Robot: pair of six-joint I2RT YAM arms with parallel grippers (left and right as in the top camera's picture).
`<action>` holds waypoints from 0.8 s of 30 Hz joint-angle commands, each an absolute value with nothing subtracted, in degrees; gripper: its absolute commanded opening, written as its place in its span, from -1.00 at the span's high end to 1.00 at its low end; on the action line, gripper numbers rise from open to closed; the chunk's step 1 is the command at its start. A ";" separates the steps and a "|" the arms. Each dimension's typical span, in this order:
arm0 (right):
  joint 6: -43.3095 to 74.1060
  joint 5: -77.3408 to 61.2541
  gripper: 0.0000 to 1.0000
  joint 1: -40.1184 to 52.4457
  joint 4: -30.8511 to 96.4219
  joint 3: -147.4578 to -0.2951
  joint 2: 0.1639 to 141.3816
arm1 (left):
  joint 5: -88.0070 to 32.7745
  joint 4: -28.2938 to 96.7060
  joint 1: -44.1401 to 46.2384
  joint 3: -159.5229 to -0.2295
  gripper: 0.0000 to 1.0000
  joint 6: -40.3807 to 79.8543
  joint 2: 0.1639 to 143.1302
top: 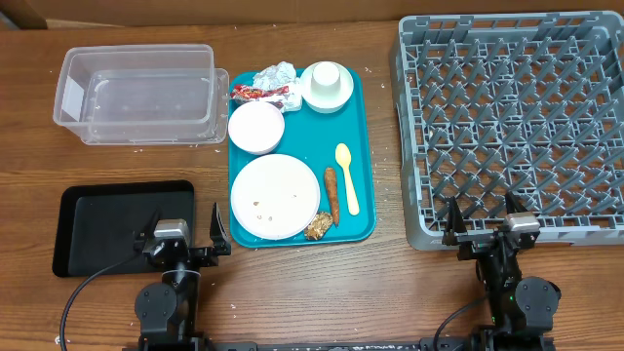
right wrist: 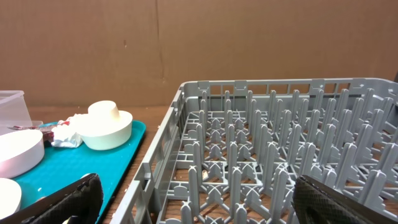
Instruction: Sort waste into correct bins and load items into the dishwasher
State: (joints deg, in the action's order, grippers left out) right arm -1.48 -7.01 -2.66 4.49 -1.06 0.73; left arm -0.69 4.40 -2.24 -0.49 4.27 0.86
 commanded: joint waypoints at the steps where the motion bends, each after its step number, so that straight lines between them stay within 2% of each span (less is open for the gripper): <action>1: -1.06 -6.48 -1.00 -3.07 4.19 -0.45 0.23 | -1.06 4.45 -1.85 -0.27 -1.00 4.47 0.32; 19: -1.06 -6.48 -1.00 -3.07 4.19 -0.45 0.23 | -1.45 4.25 -1.85 -0.30 -1.00 5.10 0.32; 20: -1.06 -6.48 -1.00 -3.07 4.19 -0.45 0.23 | -2.92 4.23 -1.85 -0.30 -1.00 7.05 0.32; 24: -1.06 -6.48 -1.00 -3.07 4.19 -0.45 0.23 | -21.52 2.61 -1.85 -0.32 -1.00 29.12 0.32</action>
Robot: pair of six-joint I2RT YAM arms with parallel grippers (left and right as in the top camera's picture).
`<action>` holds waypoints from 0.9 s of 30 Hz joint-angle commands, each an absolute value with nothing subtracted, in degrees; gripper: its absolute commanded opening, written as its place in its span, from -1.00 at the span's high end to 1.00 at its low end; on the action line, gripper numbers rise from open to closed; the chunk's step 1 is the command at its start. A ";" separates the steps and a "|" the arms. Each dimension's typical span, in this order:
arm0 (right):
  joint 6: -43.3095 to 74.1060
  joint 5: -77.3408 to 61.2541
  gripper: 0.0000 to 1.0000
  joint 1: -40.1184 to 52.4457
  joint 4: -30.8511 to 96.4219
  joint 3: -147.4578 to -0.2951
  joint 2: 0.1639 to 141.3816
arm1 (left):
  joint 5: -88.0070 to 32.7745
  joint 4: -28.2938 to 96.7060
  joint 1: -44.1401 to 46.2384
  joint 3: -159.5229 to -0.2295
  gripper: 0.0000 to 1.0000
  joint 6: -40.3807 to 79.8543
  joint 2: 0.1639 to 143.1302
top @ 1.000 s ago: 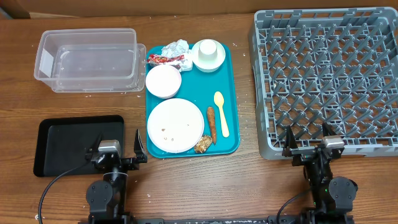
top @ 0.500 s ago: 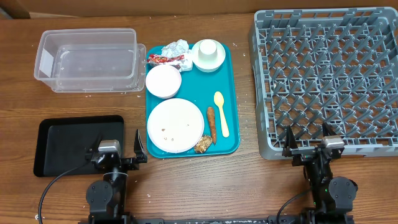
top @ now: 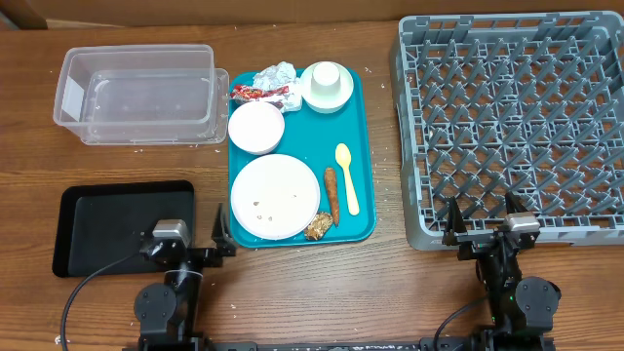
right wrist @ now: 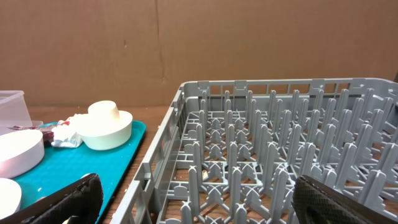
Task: Sort waste into correct bins and load items into the dishwasher
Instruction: 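Move the left gripper over the white rice plate on the teal tray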
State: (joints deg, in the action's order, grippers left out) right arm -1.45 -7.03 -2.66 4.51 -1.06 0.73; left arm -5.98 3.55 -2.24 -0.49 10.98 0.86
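Note:
A teal tray (top: 356,117) holds a white plate (top: 275,196) with crumbs, a white bowl (top: 256,127), an upturned white cup (top: 327,85), a yellow spoon (top: 346,175), an orange carrot piece (top: 331,193), a brown food scrap (top: 318,226), crumpled paper (top: 276,75) and a red wrapper (top: 258,93). The grey dish rack (top: 512,117) stands empty at the right. My left gripper (top: 183,232) is open at the front, between the black tray and the teal tray. My right gripper (top: 483,216) (right wrist: 199,205) is open at the rack's front edge, holding nothing.
A clear plastic bin (top: 136,93) stands at the back left, empty. A black tray (top: 97,210) lies at the front left, also empty. Brown cardboard walls off the back of the table. The cup (right wrist: 106,124) and bowl (right wrist: 18,152) show at the left of the right wrist view.
My left gripper has shifted very slightly at the front of the table. The right gripper and all the items on the tray are where they were.

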 commanded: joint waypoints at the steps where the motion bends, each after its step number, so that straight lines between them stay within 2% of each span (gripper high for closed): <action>1: -1.06 -6.48 -1.00 -3.07 4.19 -0.45 0.23 | -26.87 2.50 -1.85 -0.32 -1.00 34.79 0.32; 3: -1.04 -6.48 -1.00 -3.07 4.19 -0.45 0.23 | -32.27 2.48 -1.85 -0.32 -1.00 40.71 0.32; 7: -1.04 -6.48 -1.00 -3.07 4.19 -0.45 0.23 | -33.39 0.95 -1.85 -0.32 -1.00 49.06 0.32; 11: -1.06 -6.48 -1.00 -3.07 4.19 -0.45 0.23 | -40.95 -11.42 -1.85 -0.95 -1.00 47.29 0.32; 13: -1.06 -6.48 -1.00 -3.07 4.19 -0.45 0.23 | -41.41 -10.85 -1.85 -3.16 -1.00 47.29 0.32; 20: -1.06 -6.48 -1.00 -3.07 4.19 -0.45 0.23 | -33.28 14.98 -1.85 -21.65 -1.00 33.26 4.58; 23: -1.06 -6.48 -1.00 -3.07 4.19 -0.45 0.23 | -30.55 26.17 -1.85 -33.98 -1.00 25.85 14.55; 27: -1.06 -6.48 -1.00 -3.07 4.19 -0.45 0.23 | -30.72 40.10 -1.45 -48.97 -1.00 22.06 30.98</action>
State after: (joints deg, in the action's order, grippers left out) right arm -1.48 -7.03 -2.66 4.51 -1.06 0.73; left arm -32.60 32.80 -2.24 -38.83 29.98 18.94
